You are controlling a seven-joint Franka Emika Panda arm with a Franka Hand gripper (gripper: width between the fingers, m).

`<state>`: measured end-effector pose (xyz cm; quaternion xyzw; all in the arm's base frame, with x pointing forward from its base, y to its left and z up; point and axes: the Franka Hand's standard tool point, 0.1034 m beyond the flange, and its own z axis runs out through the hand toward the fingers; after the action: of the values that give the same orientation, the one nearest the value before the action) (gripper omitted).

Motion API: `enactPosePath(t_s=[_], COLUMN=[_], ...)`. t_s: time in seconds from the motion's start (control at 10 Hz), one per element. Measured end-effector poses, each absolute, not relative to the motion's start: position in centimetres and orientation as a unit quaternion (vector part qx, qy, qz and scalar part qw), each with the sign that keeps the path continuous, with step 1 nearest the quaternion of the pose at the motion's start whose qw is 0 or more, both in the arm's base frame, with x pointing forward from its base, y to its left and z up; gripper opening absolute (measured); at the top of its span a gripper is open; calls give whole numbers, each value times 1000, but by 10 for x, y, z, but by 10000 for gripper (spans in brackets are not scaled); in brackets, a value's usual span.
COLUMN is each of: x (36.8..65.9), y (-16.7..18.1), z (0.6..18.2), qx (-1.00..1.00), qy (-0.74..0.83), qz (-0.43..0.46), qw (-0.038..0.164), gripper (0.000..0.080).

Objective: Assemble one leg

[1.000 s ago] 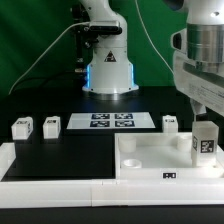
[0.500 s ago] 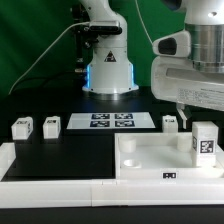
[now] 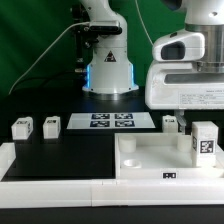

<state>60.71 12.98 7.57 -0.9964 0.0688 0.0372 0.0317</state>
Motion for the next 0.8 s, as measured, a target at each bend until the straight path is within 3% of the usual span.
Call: enactPosePath(t_s=[0.4, 0.6, 0.7, 0.8], x=[609, 608, 609, 609], y=[123, 124, 122, 121], z=[76, 76, 76, 76], qx=[-993, -994, -994, -994], qy=[-106, -99, -98, -97], qz=[31, 31, 30, 30], qw=[36, 36, 35, 35], gripper=[649, 379, 298, 298])
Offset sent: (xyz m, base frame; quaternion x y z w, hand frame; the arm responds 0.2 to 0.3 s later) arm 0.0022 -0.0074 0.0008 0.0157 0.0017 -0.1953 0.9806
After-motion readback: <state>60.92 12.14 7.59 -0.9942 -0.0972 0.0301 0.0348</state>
